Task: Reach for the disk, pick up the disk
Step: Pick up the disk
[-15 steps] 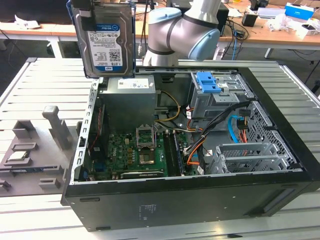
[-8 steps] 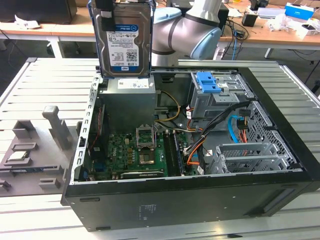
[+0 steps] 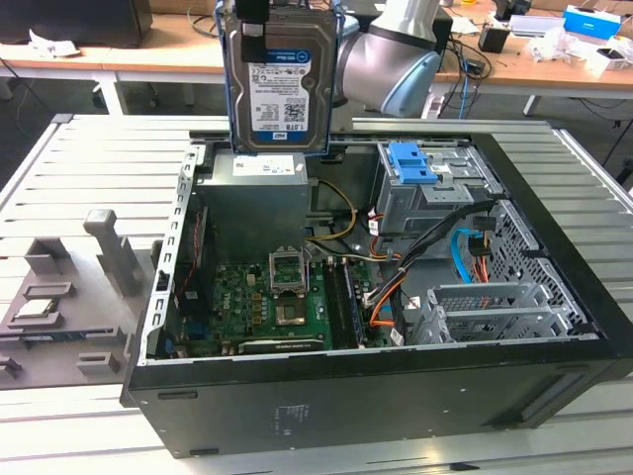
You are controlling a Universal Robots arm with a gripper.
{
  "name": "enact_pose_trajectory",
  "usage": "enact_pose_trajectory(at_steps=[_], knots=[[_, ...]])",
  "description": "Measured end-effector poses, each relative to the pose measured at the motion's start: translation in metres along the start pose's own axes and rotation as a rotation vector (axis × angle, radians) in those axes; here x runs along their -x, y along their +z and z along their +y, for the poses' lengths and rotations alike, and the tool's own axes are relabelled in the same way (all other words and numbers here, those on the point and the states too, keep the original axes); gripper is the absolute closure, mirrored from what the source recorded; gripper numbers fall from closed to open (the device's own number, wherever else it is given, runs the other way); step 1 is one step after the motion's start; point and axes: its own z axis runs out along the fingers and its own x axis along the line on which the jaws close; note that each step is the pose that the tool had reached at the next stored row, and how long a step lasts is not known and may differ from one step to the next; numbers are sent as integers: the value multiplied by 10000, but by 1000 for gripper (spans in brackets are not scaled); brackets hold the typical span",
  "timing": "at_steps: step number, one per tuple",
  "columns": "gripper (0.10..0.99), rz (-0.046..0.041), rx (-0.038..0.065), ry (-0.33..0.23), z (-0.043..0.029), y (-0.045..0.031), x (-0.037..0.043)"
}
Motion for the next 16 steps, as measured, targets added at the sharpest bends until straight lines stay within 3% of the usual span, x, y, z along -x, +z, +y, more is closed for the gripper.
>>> enact_pose_trajectory(at_steps=[8,12,16], knots=[[718,1,1,0,-269,-11,-1],[718,1,1,-1,-457,-18,-2],[718,1,2,0,-568,-23,-3]])
